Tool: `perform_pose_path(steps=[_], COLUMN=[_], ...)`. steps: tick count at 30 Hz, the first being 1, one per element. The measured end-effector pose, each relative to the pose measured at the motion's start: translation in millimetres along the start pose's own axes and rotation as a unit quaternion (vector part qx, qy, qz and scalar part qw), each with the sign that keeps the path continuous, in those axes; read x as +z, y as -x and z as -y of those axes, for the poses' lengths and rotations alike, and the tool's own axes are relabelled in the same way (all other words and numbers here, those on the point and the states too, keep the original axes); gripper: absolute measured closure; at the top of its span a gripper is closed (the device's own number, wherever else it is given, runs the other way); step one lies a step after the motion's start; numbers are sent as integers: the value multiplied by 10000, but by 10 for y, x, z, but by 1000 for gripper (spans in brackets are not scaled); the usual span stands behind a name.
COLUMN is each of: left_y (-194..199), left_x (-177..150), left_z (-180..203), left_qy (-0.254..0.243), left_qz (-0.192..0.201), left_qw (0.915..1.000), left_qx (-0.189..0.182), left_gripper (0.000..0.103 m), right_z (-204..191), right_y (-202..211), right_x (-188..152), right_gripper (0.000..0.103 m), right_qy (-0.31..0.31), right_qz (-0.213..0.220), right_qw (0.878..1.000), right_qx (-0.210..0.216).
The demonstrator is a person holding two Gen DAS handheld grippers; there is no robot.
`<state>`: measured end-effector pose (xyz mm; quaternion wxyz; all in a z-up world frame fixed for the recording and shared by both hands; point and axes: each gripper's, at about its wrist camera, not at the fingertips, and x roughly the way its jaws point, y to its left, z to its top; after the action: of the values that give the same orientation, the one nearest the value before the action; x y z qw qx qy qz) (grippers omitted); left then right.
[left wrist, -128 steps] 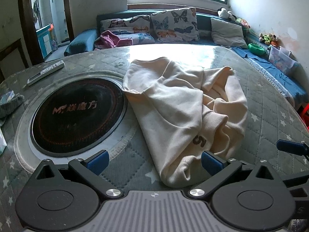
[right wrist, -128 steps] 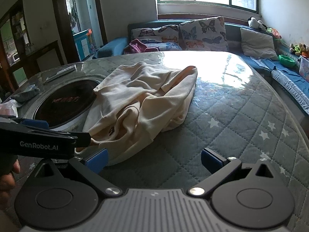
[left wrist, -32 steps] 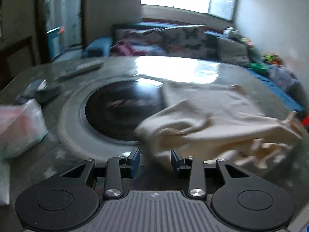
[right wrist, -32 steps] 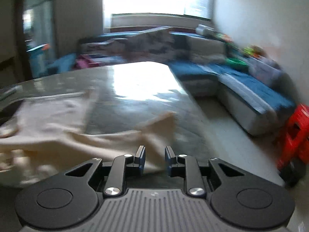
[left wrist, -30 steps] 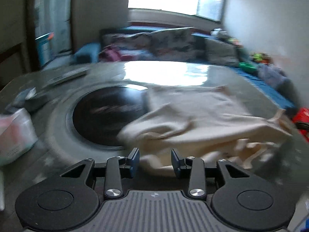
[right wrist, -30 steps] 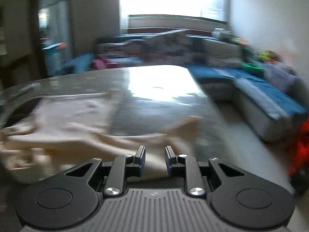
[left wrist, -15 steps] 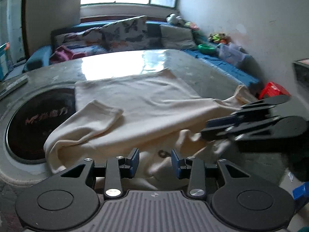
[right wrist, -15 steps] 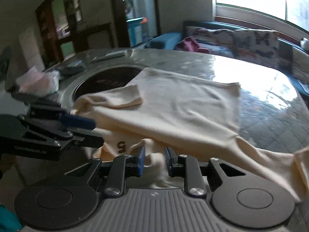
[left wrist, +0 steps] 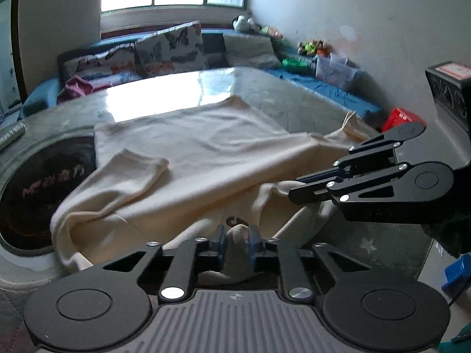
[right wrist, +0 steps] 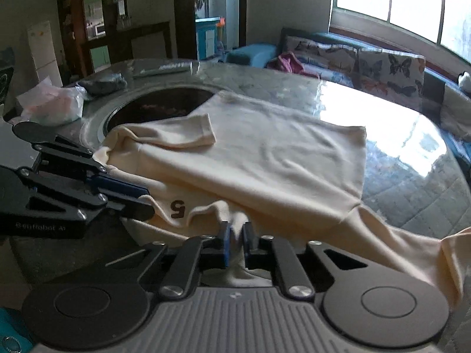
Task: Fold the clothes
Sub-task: 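Lift and shake the shirt out with both grippers, spreading it flat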
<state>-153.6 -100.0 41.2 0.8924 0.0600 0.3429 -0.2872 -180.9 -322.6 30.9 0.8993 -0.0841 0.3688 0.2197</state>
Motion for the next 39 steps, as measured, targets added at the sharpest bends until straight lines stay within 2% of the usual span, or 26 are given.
perform_pose_path(steps=[3,6,10,12,15,16,19,23,25,31,33,35,37,39], left_y=[204,380,492,478,442,464,531,424,282,-135,-216,-248,-242,-237], left_x=[-12,-75,-255,-353,-404,-368,-235,-23,44,60,-5,-62,-114,-126], left_z=[4,17,18,32,11,-10,-59,-30,-3,-16,-44,-53,-62,-56], left_qy=[-14,-109,-266,-427,-486,-458,-391,-362,-309,186,219,201,181,187], left_qz=[279,392,207,5,-287,-240,1,299,318,67,-91,-162,-143,-133], left_qw=[9995,9984,9968,9957,9954,9957,9965,9970,9976,9989,9990,9991,9992,9992], left_qx=[-169,-389,-718,-818,-772,-774,-742,-620,-523,-422,-379,-347,-328,-328], left_gripper=[94,95,95,95,95,94,93,91,84,79,76,72,67,64], right_z=[2,-35,-156,-217,-245,-246,-187,-42,-14,-102,-92,-14,101,246], right_y=[187,391,538,508,478,492,609,485,342,101,170,289,395,450], right_x=[-2,-47,-194,-289,-352,-346,-201,-63,-56,-261,-293,-299,-291,-286], right_gripper=[98,98,98,98,97,96,94,92,92,92,88,69,68,68], right_qy=[-10,79,294,414,525,563,516,240,167,168,99,-99,-232,-376], right_qz=[149,189,-99,-404,-602,-600,-190,99,71,-140,-82,41,187,309], right_qw=[9999,9996,9982,9958,9933,9930,9963,9988,9992,9992,9993,9992,9992,9988], right_qx=[53,208,516,713,838,853,657,416,345,333,339,396,267,-50])
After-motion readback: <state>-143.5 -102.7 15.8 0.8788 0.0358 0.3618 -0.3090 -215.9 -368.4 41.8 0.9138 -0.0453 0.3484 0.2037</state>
